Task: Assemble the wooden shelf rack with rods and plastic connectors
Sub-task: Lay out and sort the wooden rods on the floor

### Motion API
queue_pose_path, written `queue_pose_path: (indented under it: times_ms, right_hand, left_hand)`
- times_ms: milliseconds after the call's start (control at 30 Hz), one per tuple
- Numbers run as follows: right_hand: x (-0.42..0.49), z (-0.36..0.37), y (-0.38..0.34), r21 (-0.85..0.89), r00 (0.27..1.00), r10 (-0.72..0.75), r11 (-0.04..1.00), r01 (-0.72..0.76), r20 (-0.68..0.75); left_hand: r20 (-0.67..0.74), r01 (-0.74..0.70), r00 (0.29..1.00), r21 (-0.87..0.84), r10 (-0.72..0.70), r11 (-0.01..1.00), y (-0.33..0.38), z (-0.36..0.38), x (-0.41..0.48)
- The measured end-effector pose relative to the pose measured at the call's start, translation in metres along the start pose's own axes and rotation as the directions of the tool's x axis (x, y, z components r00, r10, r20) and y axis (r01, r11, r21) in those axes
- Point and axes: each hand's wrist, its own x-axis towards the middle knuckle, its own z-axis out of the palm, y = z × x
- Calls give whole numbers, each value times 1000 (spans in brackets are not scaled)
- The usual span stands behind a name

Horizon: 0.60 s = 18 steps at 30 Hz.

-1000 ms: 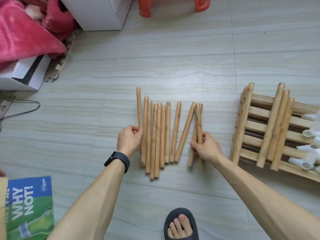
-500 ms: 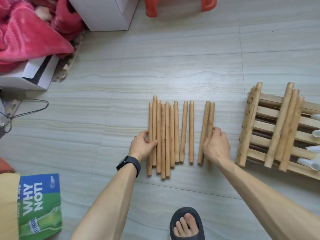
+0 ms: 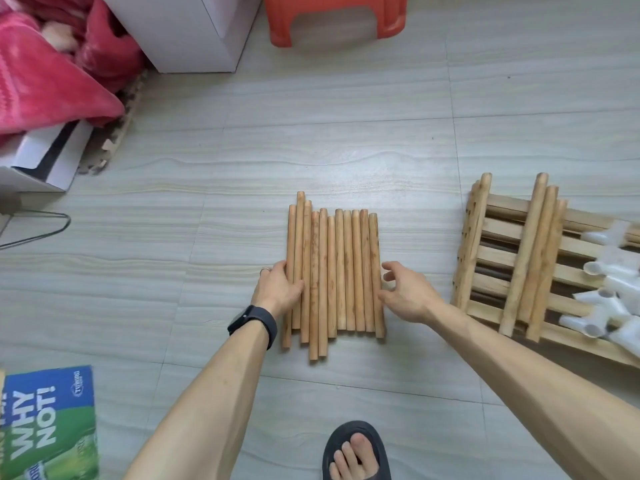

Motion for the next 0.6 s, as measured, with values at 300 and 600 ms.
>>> queue_pose_path:
  times_ms: [300, 600]
  right_hand:
    - [-58, -111, 48, -185, 993, -33, 983, 12, -109]
    - [-77, -136, 142, 79, 842, 269, 962, -263, -468]
  left_hand:
    - [72, -321, 947, 228, 313, 919, 121, 5, -29]
    - [205, -610, 792, 282, 575, 740, 245, 105, -86]
